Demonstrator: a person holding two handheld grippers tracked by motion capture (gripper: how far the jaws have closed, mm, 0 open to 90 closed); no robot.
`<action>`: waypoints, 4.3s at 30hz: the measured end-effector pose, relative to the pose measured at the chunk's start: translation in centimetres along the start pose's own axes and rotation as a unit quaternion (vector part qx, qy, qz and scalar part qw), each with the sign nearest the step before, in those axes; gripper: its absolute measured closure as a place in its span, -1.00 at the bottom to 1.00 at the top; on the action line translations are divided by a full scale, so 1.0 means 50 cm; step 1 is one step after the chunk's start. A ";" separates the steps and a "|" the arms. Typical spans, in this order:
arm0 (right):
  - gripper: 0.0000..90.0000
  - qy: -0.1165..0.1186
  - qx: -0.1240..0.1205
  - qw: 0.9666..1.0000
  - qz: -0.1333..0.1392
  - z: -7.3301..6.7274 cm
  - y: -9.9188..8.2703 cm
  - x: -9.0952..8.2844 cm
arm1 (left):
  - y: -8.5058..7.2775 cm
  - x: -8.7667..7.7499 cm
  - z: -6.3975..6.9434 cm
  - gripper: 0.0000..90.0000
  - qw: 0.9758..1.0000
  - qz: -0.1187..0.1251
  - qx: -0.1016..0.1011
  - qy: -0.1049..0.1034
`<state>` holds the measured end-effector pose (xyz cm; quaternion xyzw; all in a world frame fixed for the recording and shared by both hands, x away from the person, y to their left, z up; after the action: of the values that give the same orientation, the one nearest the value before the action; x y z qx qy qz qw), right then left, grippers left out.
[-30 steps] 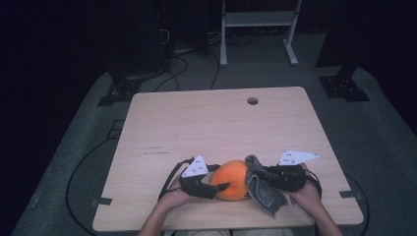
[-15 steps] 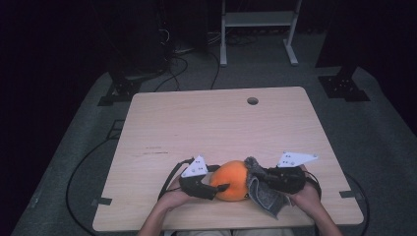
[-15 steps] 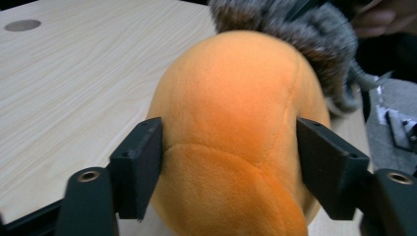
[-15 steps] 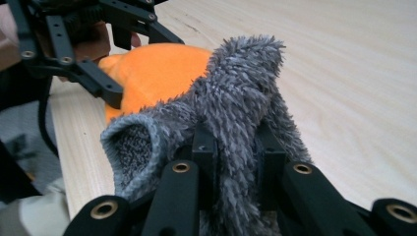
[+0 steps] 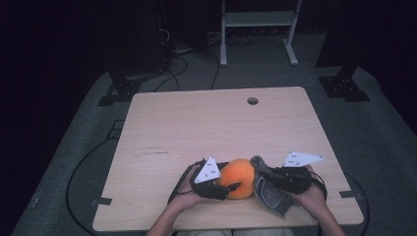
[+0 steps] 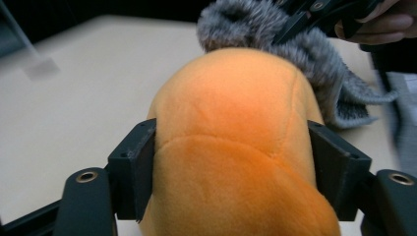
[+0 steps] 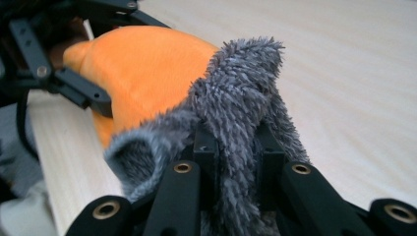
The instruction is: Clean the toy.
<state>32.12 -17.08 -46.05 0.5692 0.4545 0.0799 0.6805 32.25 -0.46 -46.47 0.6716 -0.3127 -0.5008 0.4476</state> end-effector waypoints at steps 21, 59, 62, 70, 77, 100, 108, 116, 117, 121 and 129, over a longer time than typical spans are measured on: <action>0.69 -0.007 0.000 0.999 -0.040 0.012 -0.034 0.028 | -0.037 -0.014 -0.028 -0.55 0.990 -0.027 -0.133 -0.044; 0.68 -0.014 0.030 0.999 -0.026 0.023 -0.034 0.056 | -0.052 -0.032 -0.045 -0.45 0.991 -0.039 -0.116 -0.046; 0.68 -0.018 0.036 0.999 -0.035 0.033 -0.040 0.054 | -0.057 -0.037 -0.046 -0.46 0.991 -0.038 -0.120 -0.048; 0.67 0.023 0.026 0.999 -0.001 -0.005 -0.006 0.051 | -0.061 -0.039 -0.049 -0.47 0.990 -0.036 -0.123 -0.052; 0.67 -0.011 0.025 0.999 -0.017 0.021 -0.020 0.033 | -0.059 -0.033 -0.038 -0.50 0.992 -0.033 -0.113 -0.053; 0.68 -0.004 -0.071 0.997 0.006 -0.067 0.037 0.038 | -0.041 -0.021 -0.006 -0.58 0.995 -0.032 -0.068 -0.069; 0.69 -0.006 -0.056 0.998 -0.011 -0.051 0.025 0.031 | -0.040 -0.027 -0.013 -0.50 0.993 -0.037 -0.098 -0.059; 0.68 0.005 -0.086 0.996 0.007 -0.092 0.052 0.030 | -0.033 -0.013 0.021 -0.48 0.996 -0.053 -0.026 -0.073; 0.68 0.005 -0.086 0.996 0.007 -0.092 0.052 0.030 | -0.033 -0.013 0.021 -0.56 0.996 -0.053 -0.026 -0.073; 0.68 0.010 -0.069 0.998 0.006 -0.081 0.041 0.033 | -0.029 -0.021 -0.002 -0.73 0.994 -0.028 -0.085 -0.065; 0.68 0.020 -0.064 0.998 0.020 -0.094 0.064 0.011 | -0.032 -0.009 0.023 -0.50 0.996 -0.052 -0.023 -0.069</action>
<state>30.39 -12.36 -43.33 0.5319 0.4510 0.1335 0.7042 30.96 0.23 -47.88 0.6400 -0.2960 -0.5755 0.4142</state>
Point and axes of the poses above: each handheld gripper's, and its own axes: x roughly forward along the jaws, y roughly out of its top, z roughly to its right, the point moved 8 cm from there along x, roughly forward along the jaws, and after that the axes turned 7 degrees about -y, right-handed, at the moved point
